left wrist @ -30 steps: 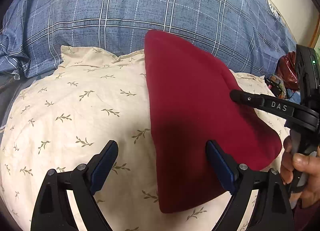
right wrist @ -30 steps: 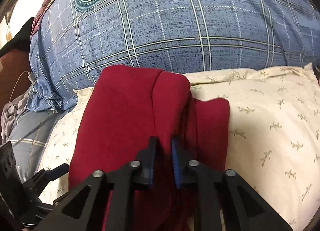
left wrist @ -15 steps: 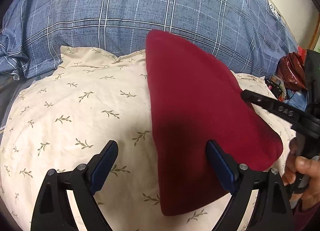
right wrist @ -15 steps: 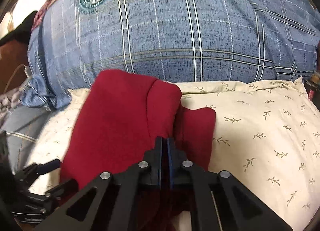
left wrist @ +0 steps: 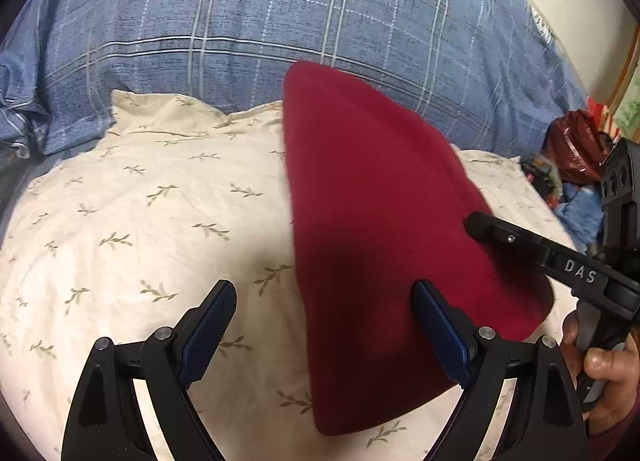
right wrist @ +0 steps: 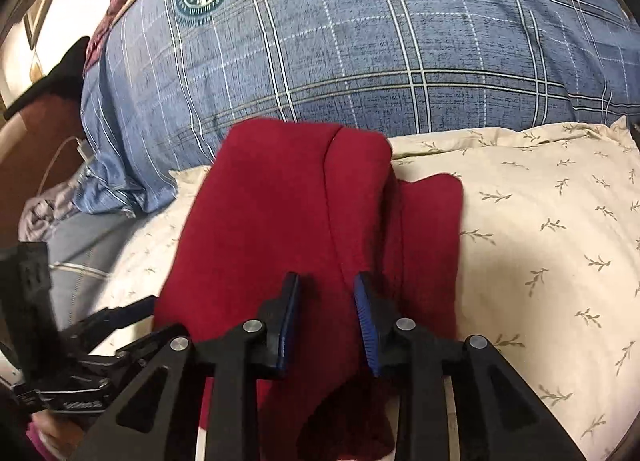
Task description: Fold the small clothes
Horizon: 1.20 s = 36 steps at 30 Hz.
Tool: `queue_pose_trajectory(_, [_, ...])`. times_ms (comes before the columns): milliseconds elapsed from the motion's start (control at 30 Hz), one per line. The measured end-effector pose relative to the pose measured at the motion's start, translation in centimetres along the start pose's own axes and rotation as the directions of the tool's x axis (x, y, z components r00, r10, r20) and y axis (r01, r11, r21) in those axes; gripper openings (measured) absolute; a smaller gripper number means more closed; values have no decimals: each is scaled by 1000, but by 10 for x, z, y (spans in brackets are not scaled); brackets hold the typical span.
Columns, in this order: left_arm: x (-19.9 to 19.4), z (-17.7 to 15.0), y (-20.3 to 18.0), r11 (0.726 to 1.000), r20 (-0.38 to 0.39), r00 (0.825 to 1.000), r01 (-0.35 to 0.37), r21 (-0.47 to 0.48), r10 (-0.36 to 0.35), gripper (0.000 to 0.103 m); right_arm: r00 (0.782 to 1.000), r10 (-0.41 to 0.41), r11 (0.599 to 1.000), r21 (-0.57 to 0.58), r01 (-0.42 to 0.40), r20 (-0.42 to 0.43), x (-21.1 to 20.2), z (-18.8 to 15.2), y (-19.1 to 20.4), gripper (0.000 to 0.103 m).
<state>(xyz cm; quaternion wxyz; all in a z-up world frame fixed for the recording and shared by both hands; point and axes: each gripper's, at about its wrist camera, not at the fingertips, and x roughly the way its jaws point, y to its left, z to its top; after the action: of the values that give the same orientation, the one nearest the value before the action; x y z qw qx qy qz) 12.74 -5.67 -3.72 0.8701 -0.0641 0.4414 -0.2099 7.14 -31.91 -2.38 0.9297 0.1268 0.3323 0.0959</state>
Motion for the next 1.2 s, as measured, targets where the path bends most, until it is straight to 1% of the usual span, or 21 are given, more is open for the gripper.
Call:
queue_pose_trajectory(67, [2,4,3,999,-3,999,44,-13,-44,91,1000,-16,1000,21,16,26,-7,1,-10,63])
queue_pose_trajectory(167, [7,11,8,995,-3,996,89,-34,-89,91,999,-3,997,82,0,36,-11,2,-32,64])
queue_pose_trajectory(300, [20,16,13,987,-35,988,149,-60,-151,91,997,79,978,195,-77,-3,7,3,-58,64])
queue_pose_trajectory(333, [24,17,13,986,-49,986,156,-61,-159,91,995,95,973,213,-91,-10,12,3,-62,64])
queue_pose_trajectory(367, [27,18,13,985,-55,985,160,-62,-163,91,991,130,966,227,-124,-10,18,4,-66,64])
queue_pose_trajectory(400, [30,19,14,983,-65,983,170,-66,-174,91,988,157,962,227,-151,-8,22,5,-68,66])
queue_pose_trajectory(467, [37,22,17,978,-82,977,192,-83,-199,91,981,191,958,220,-182,-20,32,7,-69,66])
queue_pose_trajectory(533, [45,25,23,970,-96,970,212,-119,-224,95,975,222,954,210,-213,-21,38,9,-66,69])
queue_pose_trajectory(600, [49,29,25,967,-90,968,221,-127,-233,96,968,250,952,189,-243,-14,41,14,-63,73])
queue_pose_trajectory(667, [55,32,24,970,-89,970,215,-109,-225,97,958,287,941,189,-281,-2,41,15,-62,75])
queue_pose_trajectory(767, [60,35,25,968,-79,969,224,-116,-234,98,939,343,916,211,-342,33,43,15,-67,77])
queue_pose_trajectory(867, [61,32,21,970,-65,971,223,-99,-230,97,953,301,939,187,-291,-28,60,16,-58,76])
queue_pose_trajectory(900, [61,31,20,969,-62,970,229,-90,-235,85,963,268,956,135,-262,-31,61,18,-49,74])
queue_pose_trajectory(933, [60,31,17,969,-70,968,236,-78,-242,77,971,236,968,98,-231,-44,61,18,-41,70])
queue_pose_trajectory(967, [58,29,16,971,-65,970,228,-71,-233,75,978,205,977,72,-201,-50,60,19,-35,63])
queue_pose_trajectory(1000, [54,29,14,973,-56,973,222,-63,-226,69,981,188,981,60,-185,-43,54,20,-30,52])
queue_pose_trajectory(1033, [49,28,14,974,-49,974,219,-61,-222,61,982,186,981,60,-183,-37,50,20,-29,46])
queue_pose_trajectory(1067, [43,27,13,974,-40,975,217,-60,-220,58,982,190,980,64,-188,-26,42,20,-26,41])
queue_pose_trajectory(1133, [19,25,9,971,-24,972,232,-57,-233,54,974,228,972,66,-226,-18,26,19,-17,39])
queue_pose_trajectory(1167, [5,22,7,969,-5,971,240,-52,-240,54,971,239,970,51,-237,-19,19,17,-9,39])
queue_pose_trajectory(1200, [-16,16,5,973,19,973,229,-42,-228,54,970,242,970,17,-242,-23,10,12,3,39])
